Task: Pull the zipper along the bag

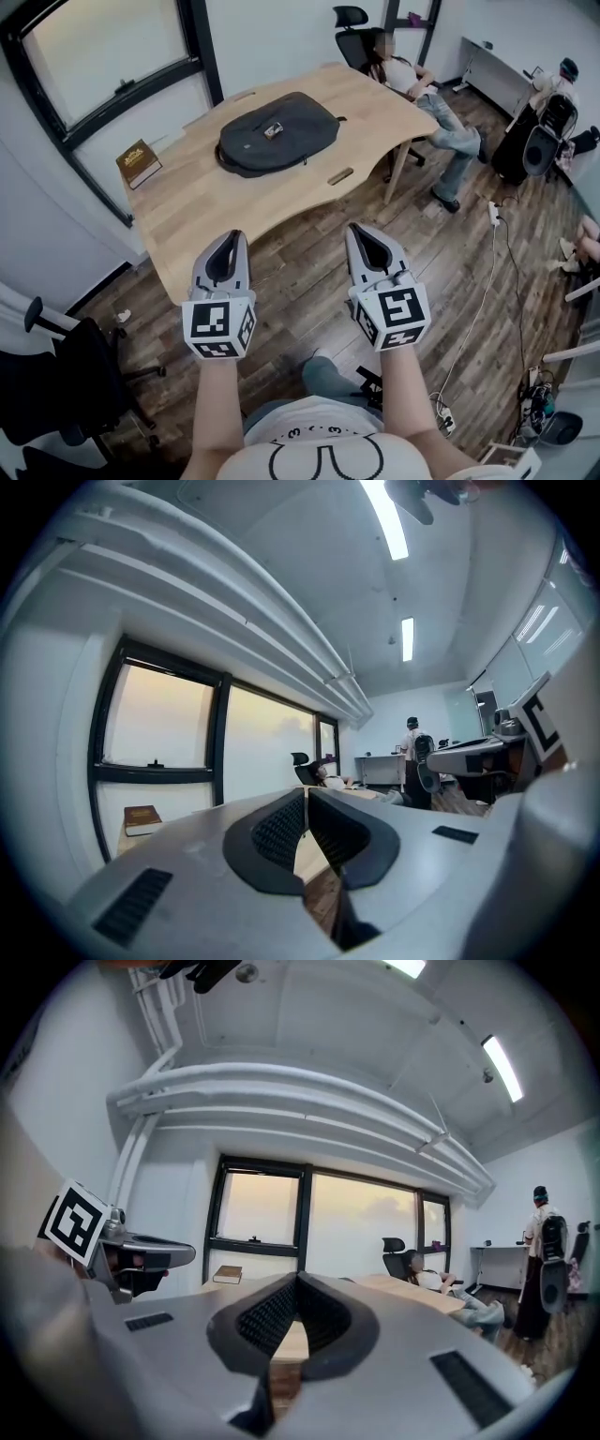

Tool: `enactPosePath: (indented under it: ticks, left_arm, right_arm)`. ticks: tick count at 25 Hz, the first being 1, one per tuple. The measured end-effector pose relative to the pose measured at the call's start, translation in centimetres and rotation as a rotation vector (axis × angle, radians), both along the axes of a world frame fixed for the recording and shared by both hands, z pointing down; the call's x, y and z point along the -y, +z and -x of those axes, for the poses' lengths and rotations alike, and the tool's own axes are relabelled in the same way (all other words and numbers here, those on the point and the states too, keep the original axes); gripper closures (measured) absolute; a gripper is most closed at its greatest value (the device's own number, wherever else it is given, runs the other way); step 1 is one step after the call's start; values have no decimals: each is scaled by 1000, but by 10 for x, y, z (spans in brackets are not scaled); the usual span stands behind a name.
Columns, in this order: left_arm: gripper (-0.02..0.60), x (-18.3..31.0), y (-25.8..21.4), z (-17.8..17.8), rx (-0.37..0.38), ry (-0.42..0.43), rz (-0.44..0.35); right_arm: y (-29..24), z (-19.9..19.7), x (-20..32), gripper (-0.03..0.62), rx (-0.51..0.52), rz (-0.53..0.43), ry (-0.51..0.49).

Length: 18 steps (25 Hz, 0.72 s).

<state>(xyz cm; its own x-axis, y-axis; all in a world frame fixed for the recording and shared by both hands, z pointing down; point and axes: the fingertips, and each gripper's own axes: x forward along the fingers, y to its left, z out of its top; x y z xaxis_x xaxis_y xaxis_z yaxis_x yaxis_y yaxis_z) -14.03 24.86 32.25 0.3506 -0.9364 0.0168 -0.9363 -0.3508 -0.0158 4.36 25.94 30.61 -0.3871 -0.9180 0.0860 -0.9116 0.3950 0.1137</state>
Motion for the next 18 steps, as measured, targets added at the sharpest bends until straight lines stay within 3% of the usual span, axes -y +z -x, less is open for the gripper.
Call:
enactPosePath:
  ticks: [7,18]
  left_arm:
    - [560,61,9,-54,-6,-15,19]
    - [558,136,45,-86,-23,-20,100]
  right_arm:
    - [8,-48,65,543,-18,15,-27]
    - [38,-85,131,543,-14,69,-21]
